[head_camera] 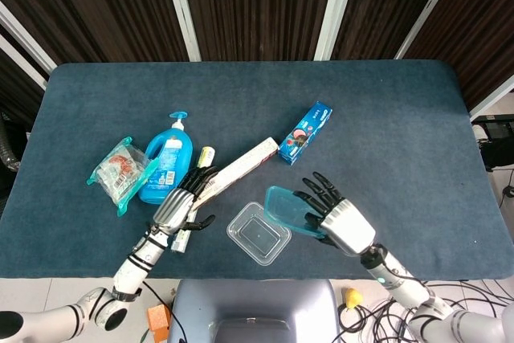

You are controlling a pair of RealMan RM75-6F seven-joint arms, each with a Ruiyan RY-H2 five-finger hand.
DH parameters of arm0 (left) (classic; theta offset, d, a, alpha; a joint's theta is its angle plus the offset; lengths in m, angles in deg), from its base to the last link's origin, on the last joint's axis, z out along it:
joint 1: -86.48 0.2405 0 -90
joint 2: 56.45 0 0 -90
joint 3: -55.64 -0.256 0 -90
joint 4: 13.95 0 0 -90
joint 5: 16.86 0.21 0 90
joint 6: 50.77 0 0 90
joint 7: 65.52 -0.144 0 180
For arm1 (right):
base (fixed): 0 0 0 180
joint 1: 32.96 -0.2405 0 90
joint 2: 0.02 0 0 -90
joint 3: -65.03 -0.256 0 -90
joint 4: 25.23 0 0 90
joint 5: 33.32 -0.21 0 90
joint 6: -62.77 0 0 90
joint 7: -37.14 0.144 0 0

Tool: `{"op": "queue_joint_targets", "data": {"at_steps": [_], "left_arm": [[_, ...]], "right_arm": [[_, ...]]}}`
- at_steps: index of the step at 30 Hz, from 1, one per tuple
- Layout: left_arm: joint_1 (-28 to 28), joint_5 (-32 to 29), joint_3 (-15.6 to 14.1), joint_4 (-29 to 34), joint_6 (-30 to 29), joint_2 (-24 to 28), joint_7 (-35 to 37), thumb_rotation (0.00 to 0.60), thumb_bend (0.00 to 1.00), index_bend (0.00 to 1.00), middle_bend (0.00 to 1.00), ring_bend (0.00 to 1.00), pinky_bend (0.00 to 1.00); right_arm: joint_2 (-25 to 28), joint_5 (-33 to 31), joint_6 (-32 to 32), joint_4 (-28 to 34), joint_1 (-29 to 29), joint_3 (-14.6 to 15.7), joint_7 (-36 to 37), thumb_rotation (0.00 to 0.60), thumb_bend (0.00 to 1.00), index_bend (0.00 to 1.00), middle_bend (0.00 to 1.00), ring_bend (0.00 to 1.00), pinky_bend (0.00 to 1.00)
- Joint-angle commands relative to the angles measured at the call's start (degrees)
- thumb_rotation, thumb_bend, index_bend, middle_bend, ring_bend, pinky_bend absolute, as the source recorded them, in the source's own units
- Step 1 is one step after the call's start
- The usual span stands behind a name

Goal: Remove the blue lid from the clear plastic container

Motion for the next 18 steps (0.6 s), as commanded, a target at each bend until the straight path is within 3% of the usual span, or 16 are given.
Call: {"op": "queue_joint_targets", "data": {"at_steps": [1,6,13,16,18], "left_arm": [[1.6,0.2,-1.5,2.1,-0.4,4.3,-1.8,0.600,0.29,0.00,0.00,0.00,0.02],[4.1,1.4,-3.8,3.5,-2.7,9.0,-3.1,0.600,0.29,0.00,0.00,0.00,0.00],[7.4,2.7,-5.7,2.9,-6.3,11.7,-0.5,0.600,0.29,0.00,0.00,0.00,0.00],[8.0,2.9,-5.9,1.5,-6.7,11.6,0.3,0.600,0.29,0.00,0.00,0.00,0.00],[8.2,2.8,-6.0,1.2,-6.7,11.7,1.0,0.600,0.29,0.00,0.00,0.00,0.00]], "right_arm": [[1.9,-3.0,0.0,-3.5,1.9,-0.5,0.8,0.600,0.55,0.71,0.23,0.05,0.06],[0.7,-7.6,-3.7,-12.7,3.5,-0.5,3.1,0.600,0.55,0.70,0.23,0.05,0.06],[-7.1,-11.9,-10.6,-28.3,4.2,-0.1,7.0,0.600,0.55,0.66,0.23,0.05,0.06],[-10.7,-11.9,-10.6,-32.7,4.6,0.2,6.3,0.600,0.48,0.42,0.19,0.03,0.05],[-11.6,-12.4,-11.4,-32.7,4.8,0.3,6.8,0.600,0.29,0.14,0.10,0.00,0.01]]}}
